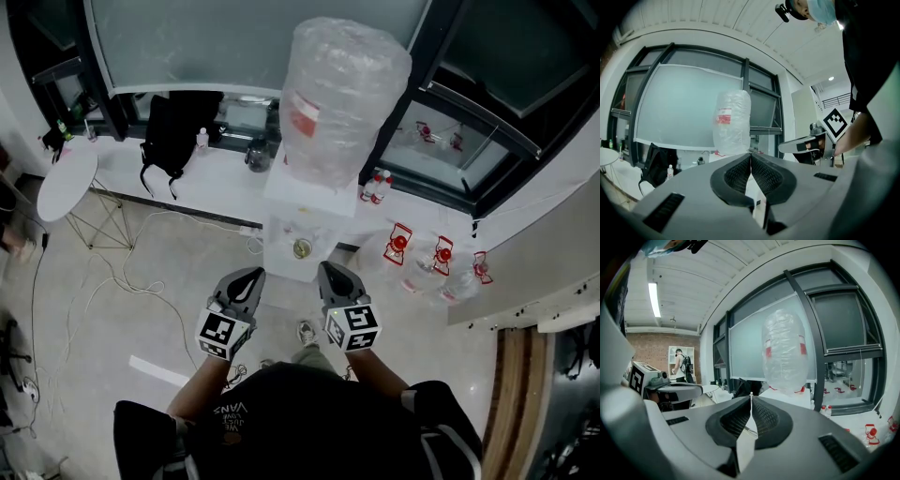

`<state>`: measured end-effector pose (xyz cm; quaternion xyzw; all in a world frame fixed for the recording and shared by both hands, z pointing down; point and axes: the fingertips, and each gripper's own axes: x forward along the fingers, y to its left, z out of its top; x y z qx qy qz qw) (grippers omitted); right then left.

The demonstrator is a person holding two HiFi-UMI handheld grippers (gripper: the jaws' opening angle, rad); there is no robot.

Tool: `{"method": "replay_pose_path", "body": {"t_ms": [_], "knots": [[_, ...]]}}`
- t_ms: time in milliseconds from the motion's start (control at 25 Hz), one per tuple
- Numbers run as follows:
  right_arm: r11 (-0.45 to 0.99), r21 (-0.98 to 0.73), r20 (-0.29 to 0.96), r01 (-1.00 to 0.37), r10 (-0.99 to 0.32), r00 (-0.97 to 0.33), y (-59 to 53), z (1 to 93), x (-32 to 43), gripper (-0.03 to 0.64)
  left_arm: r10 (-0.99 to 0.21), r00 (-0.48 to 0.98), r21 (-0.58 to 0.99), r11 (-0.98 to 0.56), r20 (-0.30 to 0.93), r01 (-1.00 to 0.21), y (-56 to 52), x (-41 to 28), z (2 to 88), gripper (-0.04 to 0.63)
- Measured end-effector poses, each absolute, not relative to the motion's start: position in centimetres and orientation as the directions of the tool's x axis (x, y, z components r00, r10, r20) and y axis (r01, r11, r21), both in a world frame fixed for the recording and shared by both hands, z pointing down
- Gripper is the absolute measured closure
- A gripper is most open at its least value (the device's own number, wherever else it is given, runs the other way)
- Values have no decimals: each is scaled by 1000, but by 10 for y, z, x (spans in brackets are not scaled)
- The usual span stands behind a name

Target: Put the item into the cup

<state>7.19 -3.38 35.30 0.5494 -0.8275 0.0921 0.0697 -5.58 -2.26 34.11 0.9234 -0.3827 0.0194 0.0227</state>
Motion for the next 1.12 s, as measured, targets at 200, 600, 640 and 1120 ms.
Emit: {"method": "replay_pose_path", "body": {"t_ms": [200, 600, 640, 1120], "knots": [[381, -71, 220, -922, -896, -387, -33, 352, 74, 571, -705, 707, 23, -707, 54, -707, -20, -54, 340, 575], [383, -90, 200, -919, -897, -394, -33, 355, 68, 572, -727, 684, 41, -683, 59, -729, -17, -56, 350, 575], [389, -88, 198, -917, -895, -399, -33, 355, 67, 572, -726, 685, 41, -684, 62, -728, -17, -55, 352, 575], [411, -95, 207, -906, -883, -422, -40, 361, 56, 572, -728, 682, 56, -680, 62, -731, -26, -53, 355, 575]]}}
